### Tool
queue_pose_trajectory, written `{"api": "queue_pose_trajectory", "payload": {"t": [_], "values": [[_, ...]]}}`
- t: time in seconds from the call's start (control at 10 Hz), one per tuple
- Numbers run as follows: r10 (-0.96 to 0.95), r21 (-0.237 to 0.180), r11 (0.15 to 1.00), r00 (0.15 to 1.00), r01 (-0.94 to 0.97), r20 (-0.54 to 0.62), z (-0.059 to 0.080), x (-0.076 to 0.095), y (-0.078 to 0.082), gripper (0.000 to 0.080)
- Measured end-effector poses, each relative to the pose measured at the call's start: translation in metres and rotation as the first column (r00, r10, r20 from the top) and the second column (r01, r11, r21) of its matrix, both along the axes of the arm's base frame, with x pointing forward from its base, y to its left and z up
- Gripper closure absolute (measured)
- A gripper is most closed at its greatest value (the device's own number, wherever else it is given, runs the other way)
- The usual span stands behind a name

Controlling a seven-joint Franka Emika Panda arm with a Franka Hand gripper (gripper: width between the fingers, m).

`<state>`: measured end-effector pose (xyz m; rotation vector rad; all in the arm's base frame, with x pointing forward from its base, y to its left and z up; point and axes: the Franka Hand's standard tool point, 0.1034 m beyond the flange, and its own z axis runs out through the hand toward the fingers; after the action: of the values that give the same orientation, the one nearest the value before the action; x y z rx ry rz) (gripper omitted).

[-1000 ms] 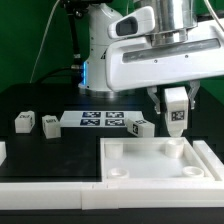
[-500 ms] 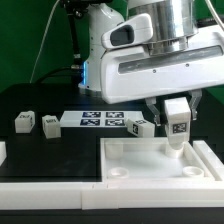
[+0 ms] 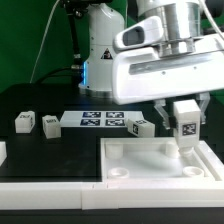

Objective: Assemble one leg

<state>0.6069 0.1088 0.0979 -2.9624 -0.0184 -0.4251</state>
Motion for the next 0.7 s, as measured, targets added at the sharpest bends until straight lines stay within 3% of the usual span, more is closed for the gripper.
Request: {"api": "queue_pose_trajectory", "payload": {"t": [0.2, 0.5, 0.7], "values": [[0.044, -0.012, 0.999, 0.999, -0.044, -0.003, -0.007, -0.004, 0.01, 0.0511], [0.056, -0.034, 0.998, 0.997, -0.054, 0.048, -0.015, -0.003, -0.009, 0.0511], [0.044, -0.048, 0.998, 0.986, -0.037, 0.163, -0.012, 0.002, -0.01, 0.0511]]}}
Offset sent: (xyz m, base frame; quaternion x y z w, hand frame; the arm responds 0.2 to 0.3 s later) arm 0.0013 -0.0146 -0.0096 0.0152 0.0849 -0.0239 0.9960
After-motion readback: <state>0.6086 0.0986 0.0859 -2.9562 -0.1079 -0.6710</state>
